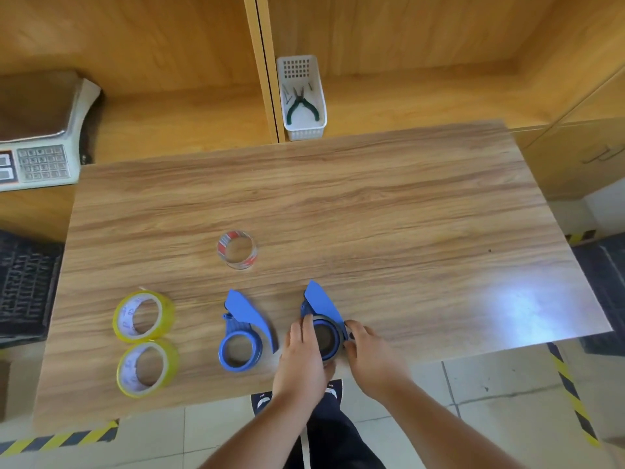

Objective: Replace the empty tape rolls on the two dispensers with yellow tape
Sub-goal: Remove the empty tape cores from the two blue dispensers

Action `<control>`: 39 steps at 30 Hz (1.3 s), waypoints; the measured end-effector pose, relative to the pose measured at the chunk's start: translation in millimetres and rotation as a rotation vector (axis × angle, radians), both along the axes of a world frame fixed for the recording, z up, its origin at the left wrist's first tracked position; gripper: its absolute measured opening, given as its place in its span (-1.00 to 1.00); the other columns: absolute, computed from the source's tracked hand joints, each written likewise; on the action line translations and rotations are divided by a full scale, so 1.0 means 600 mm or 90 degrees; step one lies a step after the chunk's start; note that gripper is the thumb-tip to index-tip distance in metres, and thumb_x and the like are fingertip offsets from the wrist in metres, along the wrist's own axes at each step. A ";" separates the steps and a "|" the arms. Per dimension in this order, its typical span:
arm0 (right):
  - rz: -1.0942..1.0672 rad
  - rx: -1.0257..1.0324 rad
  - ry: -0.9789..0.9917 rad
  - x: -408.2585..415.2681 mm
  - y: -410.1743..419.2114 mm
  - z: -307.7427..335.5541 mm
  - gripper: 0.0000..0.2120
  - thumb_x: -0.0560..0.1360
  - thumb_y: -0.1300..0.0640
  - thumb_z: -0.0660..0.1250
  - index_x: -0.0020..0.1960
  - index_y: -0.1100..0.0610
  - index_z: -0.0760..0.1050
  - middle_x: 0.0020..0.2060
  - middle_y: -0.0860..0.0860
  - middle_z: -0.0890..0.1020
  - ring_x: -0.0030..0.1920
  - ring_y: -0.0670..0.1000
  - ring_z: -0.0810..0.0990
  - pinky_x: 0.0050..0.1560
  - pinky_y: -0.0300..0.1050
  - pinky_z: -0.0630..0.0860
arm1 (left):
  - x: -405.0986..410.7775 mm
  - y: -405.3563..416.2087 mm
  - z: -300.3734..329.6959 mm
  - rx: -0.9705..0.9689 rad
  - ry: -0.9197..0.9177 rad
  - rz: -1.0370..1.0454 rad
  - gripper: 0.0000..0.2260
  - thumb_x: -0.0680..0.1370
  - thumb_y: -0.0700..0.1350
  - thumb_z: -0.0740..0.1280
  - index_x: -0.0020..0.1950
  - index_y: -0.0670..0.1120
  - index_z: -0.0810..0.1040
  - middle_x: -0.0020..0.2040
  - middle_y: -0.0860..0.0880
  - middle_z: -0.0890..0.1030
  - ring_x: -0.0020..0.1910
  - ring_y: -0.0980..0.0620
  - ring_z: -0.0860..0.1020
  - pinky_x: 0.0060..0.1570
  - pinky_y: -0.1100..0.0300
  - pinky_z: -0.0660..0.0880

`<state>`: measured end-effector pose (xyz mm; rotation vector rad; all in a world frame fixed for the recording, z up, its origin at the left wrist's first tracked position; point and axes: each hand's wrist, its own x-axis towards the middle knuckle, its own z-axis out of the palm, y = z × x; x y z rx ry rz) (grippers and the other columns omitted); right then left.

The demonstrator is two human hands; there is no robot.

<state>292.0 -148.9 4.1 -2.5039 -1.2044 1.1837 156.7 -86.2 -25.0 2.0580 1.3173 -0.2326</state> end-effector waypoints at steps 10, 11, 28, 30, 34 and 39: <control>-0.008 -0.023 -0.055 0.017 -0.013 -0.003 -0.67 0.69 -0.02 0.01 0.42 -0.06 0.30 0.24 -0.01 0.55 0.21 0.12 0.52 0.01 0.02 0.49 | -0.018 0.009 0.003 -0.017 -0.028 -0.029 -0.14 0.50 0.00 0.47 0.64 -0.02 0.02 0.57 0.05 0.19 0.57 0.02 0.21 0.48 0.14 0.34; -0.013 -0.023 -0.054 0.017 -0.012 -0.002 -0.66 0.68 -0.02 0.01 0.43 -0.06 0.30 0.25 -0.01 0.55 0.21 0.12 0.52 0.00 0.01 0.49 | -0.016 0.008 0.004 -0.015 -0.028 -0.028 -0.13 0.49 0.01 0.48 0.64 -0.02 0.02 0.57 0.05 0.19 0.57 0.02 0.21 0.48 0.14 0.35; -0.096 0.059 -0.086 0.050 0.049 0.028 -0.46 0.62 -0.11 0.11 0.56 -0.03 0.16 0.50 0.02 0.35 0.40 0.19 0.34 0.30 0.19 0.44 | -0.029 0.043 0.075 0.067 -0.158 0.040 -0.20 0.33 0.15 0.48 0.51 0.13 0.22 0.27 0.18 0.33 0.37 0.10 0.35 0.32 0.17 0.41; -0.098 0.066 -0.107 0.060 0.069 0.037 -0.44 0.61 -0.14 0.10 0.58 -0.05 0.13 0.56 0.00 0.27 0.46 0.19 0.28 0.35 0.21 0.41 | -0.015 0.075 0.089 0.082 -0.177 0.058 -0.21 0.35 0.16 0.49 0.50 0.15 0.21 0.24 0.22 0.29 0.35 0.11 0.35 0.33 0.14 0.40; -0.107 0.081 -0.121 0.076 0.105 0.052 -0.40 0.60 -0.15 0.11 0.60 -0.12 0.04 0.61 -0.02 0.15 0.54 0.16 0.17 0.43 0.23 0.32 | 0.028 0.148 0.107 0.095 -0.194 0.081 -0.22 0.39 0.11 0.52 0.52 0.11 0.21 0.33 0.16 0.31 0.38 0.08 0.33 0.36 0.08 0.40; -0.126 0.091 -0.125 0.089 0.140 0.053 -0.35 0.58 -0.19 0.12 0.60 -0.16 -0.02 0.63 -0.04 0.10 0.57 0.16 0.11 0.47 0.23 0.26 | 0.093 0.218 0.091 0.085 -0.147 0.085 -0.19 0.41 0.09 0.51 0.56 0.04 0.18 0.40 0.04 0.31 0.43 -0.03 0.31 0.43 0.03 0.37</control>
